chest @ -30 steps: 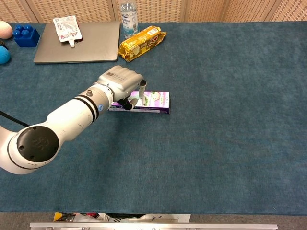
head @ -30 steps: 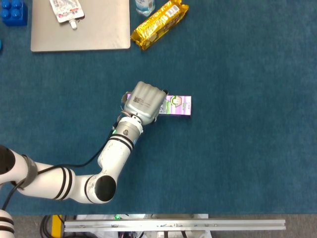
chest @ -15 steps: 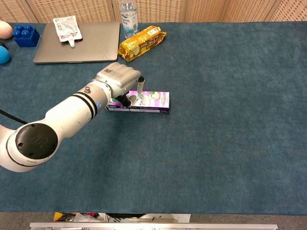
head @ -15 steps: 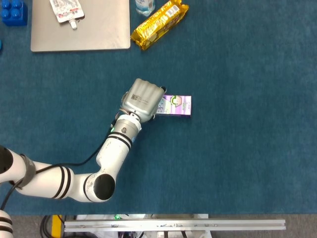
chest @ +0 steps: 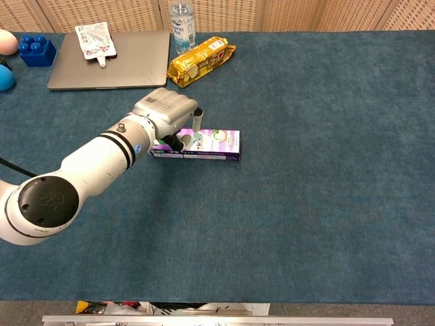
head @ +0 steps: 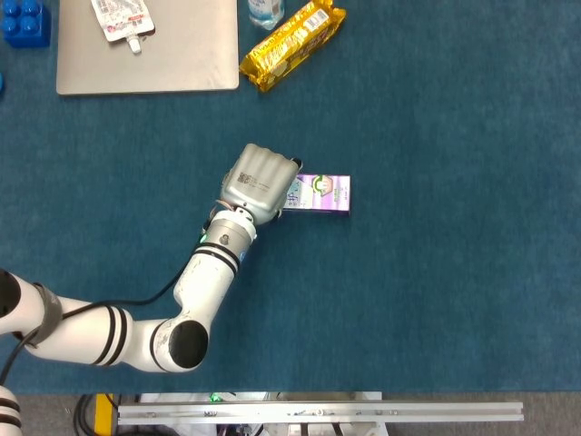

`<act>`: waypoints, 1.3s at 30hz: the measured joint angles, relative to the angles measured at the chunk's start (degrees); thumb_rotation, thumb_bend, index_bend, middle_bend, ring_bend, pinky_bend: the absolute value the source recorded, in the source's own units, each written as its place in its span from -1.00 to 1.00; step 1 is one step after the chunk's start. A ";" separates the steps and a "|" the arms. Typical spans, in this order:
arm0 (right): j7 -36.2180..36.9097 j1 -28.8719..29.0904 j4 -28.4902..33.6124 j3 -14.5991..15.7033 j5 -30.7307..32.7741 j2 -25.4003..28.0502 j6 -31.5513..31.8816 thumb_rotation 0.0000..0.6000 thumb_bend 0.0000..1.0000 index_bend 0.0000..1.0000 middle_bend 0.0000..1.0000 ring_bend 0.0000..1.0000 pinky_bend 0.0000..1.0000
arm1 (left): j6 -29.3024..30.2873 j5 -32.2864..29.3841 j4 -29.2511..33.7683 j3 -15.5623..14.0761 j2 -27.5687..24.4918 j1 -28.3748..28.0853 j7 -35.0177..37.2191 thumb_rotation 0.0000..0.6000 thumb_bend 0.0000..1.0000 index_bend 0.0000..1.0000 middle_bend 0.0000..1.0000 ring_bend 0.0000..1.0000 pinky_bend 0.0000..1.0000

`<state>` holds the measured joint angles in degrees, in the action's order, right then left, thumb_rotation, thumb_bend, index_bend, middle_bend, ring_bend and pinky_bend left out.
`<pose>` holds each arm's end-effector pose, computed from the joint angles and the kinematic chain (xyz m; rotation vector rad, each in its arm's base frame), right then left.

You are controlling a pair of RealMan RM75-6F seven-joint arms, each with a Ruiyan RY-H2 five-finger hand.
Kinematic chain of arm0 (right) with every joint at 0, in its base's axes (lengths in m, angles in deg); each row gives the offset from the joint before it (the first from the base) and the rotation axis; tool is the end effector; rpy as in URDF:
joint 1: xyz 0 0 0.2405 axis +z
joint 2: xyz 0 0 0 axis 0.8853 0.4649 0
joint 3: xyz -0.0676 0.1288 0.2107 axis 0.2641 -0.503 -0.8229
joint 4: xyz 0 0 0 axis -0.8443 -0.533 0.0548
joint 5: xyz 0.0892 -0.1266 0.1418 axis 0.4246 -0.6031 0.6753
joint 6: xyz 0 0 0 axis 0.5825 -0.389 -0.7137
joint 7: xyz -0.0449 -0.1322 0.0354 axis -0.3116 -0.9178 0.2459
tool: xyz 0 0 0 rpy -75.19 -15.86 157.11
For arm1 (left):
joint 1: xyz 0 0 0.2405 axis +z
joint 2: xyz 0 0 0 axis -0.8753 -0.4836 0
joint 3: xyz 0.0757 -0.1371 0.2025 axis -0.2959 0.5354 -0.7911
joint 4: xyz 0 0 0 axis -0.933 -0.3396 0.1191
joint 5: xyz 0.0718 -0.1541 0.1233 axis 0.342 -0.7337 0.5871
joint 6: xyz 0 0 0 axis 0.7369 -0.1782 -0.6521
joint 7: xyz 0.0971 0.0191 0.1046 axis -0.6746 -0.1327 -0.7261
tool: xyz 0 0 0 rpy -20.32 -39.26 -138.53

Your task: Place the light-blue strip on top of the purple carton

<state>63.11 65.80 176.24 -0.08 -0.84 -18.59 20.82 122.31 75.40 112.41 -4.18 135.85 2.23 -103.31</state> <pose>-0.3557 -0.1780 0.2194 1.2118 -1.0399 0.6681 -0.0702 0.3091 -0.0730 -2.0132 -0.8232 -0.5785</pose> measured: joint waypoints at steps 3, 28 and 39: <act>0.04 0.12 -0.08 -0.03 -0.10 -0.11 -0.10 1.00 -0.47 -0.95 -0.12 -0.21 -0.28 | 0.26 -0.12 0.52 -0.09 -0.42 0.10 -0.28 1.00 -0.04 -0.25 1.00 1.00 1.00; -0.57 0.25 0.34 -0.05 -0.05 -0.14 -0.14 1.00 -0.47 -0.95 -0.12 -0.21 -0.25 | 0.62 0.45 1.86 -0.91 -0.85 0.71 -0.36 1.00 -0.04 -0.25 1.00 1.00 1.00; -0.55 0.09 0.32 -0.06 0.15 -0.03 0.03 1.00 -0.47 -0.95 -0.12 -0.21 -0.25 | 0.10 0.35 1.16 -1.66 0.46 0.72 -0.86 1.00 -0.04 -0.25 1.00 1.00 1.00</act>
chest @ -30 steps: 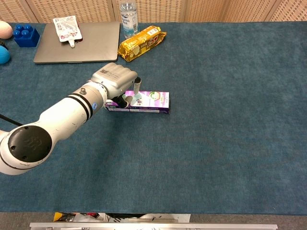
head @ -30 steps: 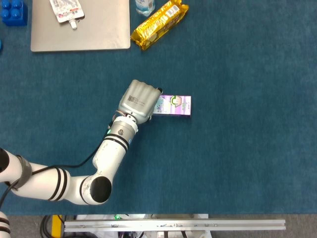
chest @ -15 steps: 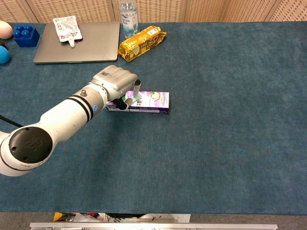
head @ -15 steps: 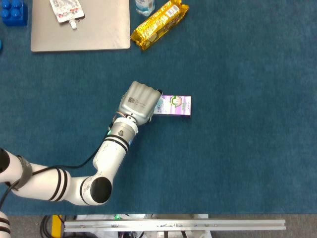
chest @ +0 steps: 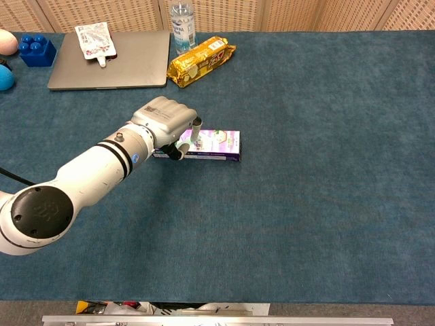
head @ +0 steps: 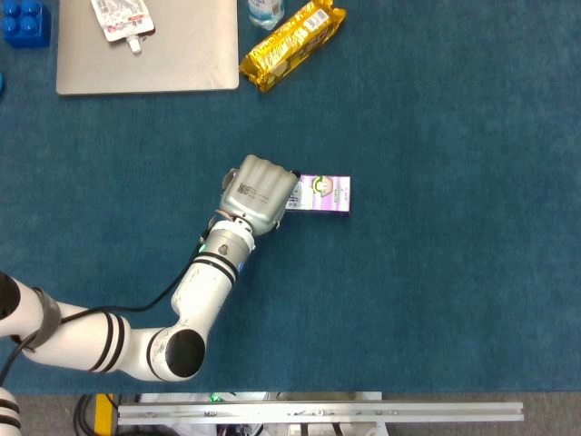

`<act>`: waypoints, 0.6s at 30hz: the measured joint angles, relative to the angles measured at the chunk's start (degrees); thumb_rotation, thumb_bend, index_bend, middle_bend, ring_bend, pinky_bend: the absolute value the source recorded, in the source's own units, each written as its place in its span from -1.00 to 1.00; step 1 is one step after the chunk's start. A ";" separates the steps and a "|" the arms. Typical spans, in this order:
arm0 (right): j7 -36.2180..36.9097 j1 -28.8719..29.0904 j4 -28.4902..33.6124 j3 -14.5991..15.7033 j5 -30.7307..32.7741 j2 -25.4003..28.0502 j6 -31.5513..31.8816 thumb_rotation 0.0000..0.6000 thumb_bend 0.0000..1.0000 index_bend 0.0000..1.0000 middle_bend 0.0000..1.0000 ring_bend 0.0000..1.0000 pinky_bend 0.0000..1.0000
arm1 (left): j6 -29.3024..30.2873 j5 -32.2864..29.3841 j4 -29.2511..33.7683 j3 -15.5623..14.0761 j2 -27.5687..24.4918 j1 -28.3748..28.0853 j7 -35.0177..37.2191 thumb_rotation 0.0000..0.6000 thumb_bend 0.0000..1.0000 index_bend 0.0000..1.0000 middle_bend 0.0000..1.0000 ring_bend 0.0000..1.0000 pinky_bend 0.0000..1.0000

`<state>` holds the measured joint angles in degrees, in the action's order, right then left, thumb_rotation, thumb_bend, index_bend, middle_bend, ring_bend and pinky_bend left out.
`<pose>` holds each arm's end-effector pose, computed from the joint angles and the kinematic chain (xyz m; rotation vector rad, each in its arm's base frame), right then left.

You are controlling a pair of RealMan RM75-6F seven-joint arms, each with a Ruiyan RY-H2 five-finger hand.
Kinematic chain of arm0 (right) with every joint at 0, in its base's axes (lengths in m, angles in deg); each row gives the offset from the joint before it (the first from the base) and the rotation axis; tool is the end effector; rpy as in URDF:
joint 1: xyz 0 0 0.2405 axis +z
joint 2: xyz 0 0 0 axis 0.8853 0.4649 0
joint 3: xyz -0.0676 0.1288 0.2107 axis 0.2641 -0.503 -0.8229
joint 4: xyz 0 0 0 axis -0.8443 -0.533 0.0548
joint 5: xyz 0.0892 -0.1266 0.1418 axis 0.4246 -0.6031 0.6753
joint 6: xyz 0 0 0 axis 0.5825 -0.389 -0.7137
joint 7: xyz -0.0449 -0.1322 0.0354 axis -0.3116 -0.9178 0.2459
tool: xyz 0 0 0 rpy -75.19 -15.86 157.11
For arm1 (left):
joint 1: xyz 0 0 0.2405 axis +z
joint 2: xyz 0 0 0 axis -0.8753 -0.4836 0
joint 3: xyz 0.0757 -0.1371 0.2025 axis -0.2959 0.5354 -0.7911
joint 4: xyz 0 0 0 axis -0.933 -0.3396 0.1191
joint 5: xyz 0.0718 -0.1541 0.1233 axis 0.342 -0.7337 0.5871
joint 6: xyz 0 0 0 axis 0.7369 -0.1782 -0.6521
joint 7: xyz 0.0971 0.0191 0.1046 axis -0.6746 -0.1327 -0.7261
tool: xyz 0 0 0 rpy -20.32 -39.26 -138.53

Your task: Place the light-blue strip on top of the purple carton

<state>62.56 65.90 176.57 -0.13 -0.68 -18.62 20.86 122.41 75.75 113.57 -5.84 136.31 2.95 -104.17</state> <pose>-0.3545 -0.1787 0.2187 1.2133 -1.0376 0.6664 -0.0752 0.2969 -0.0786 -2.0510 -0.8185 -0.5498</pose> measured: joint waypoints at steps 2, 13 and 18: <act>0.00 0.00 -0.02 0.00 0.01 -0.02 -0.02 1.00 -0.47 -0.95 -0.12 -0.21 -0.25 | 0.03 -0.01 -0.10 0.03 0.10 0.01 -0.02 1.00 -0.04 -0.25 1.00 1.00 1.00; -0.02 0.16 -0.23 -0.02 0.07 -0.18 -0.28 1.00 -0.47 -0.95 -0.12 -0.21 -0.25 | 0.05 0.94 0.95 0.35 -0.31 0.29 0.65 1.00 -0.04 -0.25 1.00 1.00 1.00; 0.09 0.08 -0.30 -0.03 0.25 -0.11 -0.30 1.00 -0.47 -0.95 -0.12 -0.21 -0.25 | -0.22 0.51 0.62 0.17 0.23 0.15 0.32 1.00 -0.04 -0.25 1.00 1.00 1.00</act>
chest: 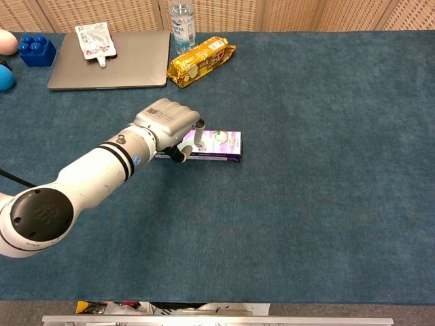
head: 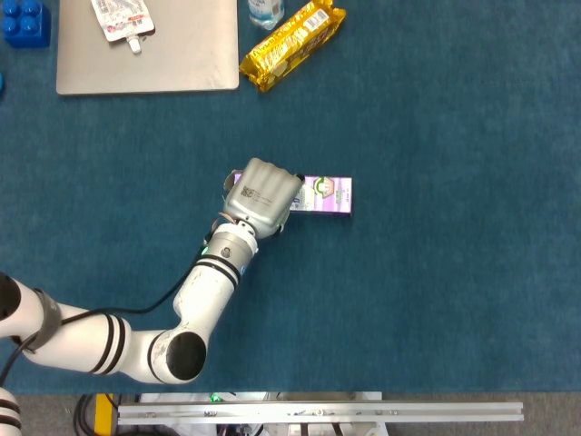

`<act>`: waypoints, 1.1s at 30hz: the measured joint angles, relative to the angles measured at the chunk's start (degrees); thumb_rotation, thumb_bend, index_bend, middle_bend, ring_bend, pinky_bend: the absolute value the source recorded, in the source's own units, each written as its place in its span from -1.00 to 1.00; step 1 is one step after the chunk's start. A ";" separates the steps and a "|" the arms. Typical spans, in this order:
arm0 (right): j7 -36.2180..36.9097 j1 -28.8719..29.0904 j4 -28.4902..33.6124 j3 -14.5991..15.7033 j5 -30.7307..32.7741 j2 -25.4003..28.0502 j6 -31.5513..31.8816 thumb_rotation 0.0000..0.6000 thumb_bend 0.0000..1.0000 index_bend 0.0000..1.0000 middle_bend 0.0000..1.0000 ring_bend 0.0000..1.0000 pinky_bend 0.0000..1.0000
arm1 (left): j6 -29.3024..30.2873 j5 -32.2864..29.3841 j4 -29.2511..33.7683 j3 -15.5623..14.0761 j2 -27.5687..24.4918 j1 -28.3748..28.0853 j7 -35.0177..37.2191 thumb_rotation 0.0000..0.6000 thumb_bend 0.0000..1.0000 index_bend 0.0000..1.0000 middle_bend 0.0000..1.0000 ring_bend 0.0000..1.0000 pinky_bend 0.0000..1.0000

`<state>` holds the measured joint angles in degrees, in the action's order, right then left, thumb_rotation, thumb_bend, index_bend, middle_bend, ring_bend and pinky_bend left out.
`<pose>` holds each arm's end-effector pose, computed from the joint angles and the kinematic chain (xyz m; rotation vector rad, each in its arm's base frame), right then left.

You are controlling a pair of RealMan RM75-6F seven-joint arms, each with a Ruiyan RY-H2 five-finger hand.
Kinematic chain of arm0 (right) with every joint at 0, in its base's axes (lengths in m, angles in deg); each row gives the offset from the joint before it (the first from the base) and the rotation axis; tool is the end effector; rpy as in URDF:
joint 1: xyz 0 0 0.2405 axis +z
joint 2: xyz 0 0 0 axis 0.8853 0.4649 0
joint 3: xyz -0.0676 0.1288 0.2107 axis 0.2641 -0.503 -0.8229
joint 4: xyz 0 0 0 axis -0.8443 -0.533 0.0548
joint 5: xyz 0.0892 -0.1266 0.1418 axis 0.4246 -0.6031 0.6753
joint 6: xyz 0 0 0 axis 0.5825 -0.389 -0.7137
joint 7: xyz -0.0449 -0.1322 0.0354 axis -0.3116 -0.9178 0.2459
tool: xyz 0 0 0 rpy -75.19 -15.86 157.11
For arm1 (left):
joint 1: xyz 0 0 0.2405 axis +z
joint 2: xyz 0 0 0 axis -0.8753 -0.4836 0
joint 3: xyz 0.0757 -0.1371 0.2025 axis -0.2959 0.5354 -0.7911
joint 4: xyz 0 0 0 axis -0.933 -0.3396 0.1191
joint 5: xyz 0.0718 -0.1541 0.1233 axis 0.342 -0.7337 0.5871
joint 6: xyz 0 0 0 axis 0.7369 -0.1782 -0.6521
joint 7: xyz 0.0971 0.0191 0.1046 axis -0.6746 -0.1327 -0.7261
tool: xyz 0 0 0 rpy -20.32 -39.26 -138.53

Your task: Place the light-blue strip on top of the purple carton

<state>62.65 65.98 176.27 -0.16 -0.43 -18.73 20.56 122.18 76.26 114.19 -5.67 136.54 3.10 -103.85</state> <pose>-0.3560 -0.1791 0.2185 1.2110 -1.0407 0.6624 -0.0716 0.2932 -0.0800 -2.0633 -0.8299 -0.5661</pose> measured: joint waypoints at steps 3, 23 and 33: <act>0.04 -0.05 -0.01 -0.02 0.01 0.01 0.11 1.00 -0.47 -0.95 -0.12 -0.21 -0.25 | 0.04 -0.16 -0.33 0.01 0.14 -0.09 -0.25 1.00 -0.04 -0.25 1.00 1.00 1.00; -1.33 1.17 0.79 -0.39 -0.59 0.40 -0.66 1.00 -0.47 -0.93 -0.12 -0.21 -0.25 | 6.96 13.73 4.42 1.05 -9.46 8.14 14.24 1.00 -0.05 -0.31 0.81 0.77 0.86; -3.80 3.49 0.83 -0.67 -1.58 -0.10 -2.33 1.00 -0.47 -0.93 -0.16 -0.28 -0.23 | 11.10 21.13 0.85 -0.23 -16.66 18.26 30.10 1.00 -0.21 -0.39 0.32 0.27 0.57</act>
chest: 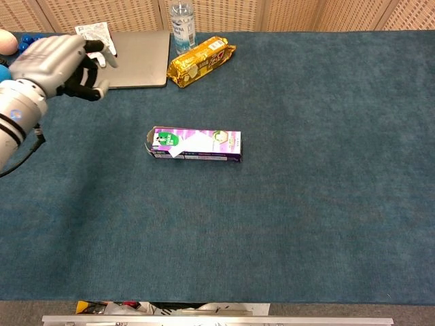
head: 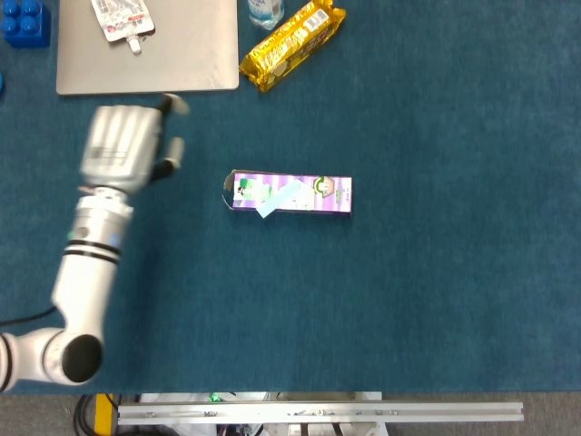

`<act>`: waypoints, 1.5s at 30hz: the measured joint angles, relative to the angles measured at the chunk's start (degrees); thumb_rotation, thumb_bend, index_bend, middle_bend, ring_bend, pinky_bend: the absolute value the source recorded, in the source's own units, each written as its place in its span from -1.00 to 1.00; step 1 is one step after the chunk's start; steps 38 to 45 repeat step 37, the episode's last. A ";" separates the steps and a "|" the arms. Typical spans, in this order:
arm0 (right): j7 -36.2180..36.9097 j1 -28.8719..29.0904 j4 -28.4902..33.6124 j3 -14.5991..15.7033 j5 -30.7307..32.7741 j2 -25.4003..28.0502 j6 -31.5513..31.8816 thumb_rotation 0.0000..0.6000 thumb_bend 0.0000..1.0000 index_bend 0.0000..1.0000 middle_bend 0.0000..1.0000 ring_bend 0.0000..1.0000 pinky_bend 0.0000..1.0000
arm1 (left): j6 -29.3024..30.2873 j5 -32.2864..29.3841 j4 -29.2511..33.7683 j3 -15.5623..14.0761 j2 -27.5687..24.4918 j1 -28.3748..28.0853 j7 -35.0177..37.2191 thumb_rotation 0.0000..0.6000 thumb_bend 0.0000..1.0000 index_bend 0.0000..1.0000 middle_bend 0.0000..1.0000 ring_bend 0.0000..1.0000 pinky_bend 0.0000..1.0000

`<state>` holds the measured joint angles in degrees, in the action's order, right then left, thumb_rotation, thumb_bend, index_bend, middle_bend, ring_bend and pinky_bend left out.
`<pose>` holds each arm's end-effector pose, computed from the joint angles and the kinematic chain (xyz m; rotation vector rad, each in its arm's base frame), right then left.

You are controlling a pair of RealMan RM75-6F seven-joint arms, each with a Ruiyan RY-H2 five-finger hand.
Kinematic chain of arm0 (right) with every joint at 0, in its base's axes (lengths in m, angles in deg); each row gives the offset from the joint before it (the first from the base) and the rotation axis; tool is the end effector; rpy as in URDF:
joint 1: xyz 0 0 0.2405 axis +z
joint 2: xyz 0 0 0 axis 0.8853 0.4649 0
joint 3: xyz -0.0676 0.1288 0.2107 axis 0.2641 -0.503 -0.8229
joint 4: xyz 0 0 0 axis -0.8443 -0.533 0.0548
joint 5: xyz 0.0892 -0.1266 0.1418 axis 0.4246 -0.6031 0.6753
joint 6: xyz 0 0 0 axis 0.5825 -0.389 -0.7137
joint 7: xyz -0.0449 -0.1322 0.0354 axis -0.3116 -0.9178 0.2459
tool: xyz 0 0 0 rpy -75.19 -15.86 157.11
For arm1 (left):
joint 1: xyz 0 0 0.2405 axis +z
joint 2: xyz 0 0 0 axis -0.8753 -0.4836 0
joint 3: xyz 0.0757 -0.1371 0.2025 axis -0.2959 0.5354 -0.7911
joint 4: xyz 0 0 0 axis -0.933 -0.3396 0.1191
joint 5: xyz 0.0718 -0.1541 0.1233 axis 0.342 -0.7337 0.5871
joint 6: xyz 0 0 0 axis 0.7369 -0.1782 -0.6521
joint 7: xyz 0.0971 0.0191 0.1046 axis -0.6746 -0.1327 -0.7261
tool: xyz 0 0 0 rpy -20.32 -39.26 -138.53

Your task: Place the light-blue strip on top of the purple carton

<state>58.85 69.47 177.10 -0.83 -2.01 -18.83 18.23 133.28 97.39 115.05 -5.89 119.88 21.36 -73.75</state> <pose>-0.3396 -0.2028 0.2100 1.3141 -0.9893 0.6641 -0.1725 0.3173 0.0441 -1.5306 -0.9776 -0.9126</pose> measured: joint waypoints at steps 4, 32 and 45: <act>-0.80 1.15 -0.38 0.00 -0.33 -0.91 -1.21 1.00 -0.47 -0.93 -0.19 -0.32 -0.24 | 1.28 2.81 -3.98 -1.15 -1.87 4.70 6.58 1.00 -0.25 -0.43 0.09 0.03 0.36; -3.57 2.14 -2.28 2.38 -11.81 -6.84 5.80 1.00 -0.58 -0.78 -0.17 -0.34 -0.25 | 16.13 21.06 -10.57 -6.82 -6.51 28.58 20.68 1.00 -0.25 -0.42 -0.11 -0.13 0.15; -4.10 1.35 -2.38 2.66 -12.79 -7.66 7.87 1.00 -0.57 -0.78 -0.17 -0.34 -0.25 | 16.52 22.49 -8.43 -7.15 -8.16 30.32 19.57 1.00 -0.25 -0.42 -0.13 -0.14 0.11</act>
